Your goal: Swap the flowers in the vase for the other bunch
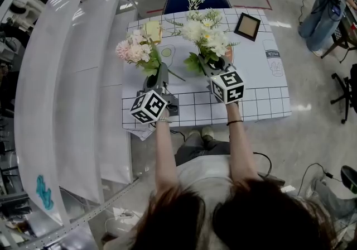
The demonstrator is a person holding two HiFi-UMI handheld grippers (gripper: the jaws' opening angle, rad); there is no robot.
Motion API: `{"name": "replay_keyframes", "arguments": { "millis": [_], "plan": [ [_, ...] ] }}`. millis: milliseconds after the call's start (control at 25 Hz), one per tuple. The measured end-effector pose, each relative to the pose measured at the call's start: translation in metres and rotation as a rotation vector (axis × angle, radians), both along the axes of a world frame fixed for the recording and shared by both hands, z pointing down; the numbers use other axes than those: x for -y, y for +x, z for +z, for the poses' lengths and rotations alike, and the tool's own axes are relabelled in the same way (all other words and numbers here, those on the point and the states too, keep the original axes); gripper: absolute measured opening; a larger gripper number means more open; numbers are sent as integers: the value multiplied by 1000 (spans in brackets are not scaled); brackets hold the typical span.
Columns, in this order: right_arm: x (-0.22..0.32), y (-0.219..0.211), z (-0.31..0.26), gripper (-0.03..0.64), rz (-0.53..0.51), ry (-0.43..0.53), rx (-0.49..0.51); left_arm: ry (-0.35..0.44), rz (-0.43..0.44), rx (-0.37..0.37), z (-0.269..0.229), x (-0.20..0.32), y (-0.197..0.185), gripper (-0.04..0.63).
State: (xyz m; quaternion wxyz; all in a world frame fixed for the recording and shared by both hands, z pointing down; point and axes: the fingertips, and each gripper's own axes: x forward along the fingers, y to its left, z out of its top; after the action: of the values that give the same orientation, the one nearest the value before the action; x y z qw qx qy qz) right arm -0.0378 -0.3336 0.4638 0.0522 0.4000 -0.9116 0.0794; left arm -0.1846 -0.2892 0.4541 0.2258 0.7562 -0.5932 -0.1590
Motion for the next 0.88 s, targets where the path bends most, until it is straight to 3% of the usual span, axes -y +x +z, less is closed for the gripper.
{"name": "replay_keyframes", "arguments": {
  "millis": [880],
  "plan": [
    [-3,-1,13,91,-32,-40,34,-10,-13,-17,7,-1,1,75]
  ]
}}
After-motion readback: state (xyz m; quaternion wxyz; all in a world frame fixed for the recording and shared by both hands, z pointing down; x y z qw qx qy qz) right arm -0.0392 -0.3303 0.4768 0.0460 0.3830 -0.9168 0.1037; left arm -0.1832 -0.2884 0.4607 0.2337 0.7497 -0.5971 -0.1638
